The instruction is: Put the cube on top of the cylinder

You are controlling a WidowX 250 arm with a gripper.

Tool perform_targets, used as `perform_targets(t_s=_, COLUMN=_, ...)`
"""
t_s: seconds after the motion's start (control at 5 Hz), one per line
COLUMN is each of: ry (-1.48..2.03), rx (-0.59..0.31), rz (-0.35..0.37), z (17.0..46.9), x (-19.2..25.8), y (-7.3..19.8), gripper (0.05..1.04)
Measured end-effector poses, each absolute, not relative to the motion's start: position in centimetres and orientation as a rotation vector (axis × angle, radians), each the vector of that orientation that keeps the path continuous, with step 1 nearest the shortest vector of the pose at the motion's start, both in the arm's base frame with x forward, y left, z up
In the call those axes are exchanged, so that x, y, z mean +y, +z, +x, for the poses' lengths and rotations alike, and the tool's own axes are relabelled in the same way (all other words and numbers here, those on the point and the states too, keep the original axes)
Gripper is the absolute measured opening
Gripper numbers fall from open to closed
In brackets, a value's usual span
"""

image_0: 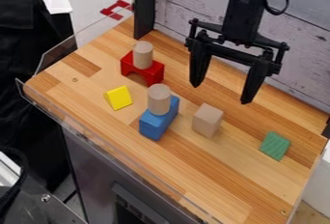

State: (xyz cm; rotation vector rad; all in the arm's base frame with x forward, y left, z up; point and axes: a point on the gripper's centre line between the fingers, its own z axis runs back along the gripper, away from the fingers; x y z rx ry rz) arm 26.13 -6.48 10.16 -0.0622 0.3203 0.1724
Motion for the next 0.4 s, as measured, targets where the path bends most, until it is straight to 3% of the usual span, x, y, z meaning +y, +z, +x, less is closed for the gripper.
perform_targets(t_s=0.2, ry=0.174, rx=0.353, rz=-0.056, z=25.87, x=-6.47, y=9.26, gripper=1.000)
perform_targets(t_s=0.4, ry=0.176, rx=0.329, rz=-0.069, z=26.00, x=-6.46, y=8.39, gripper=1.000)
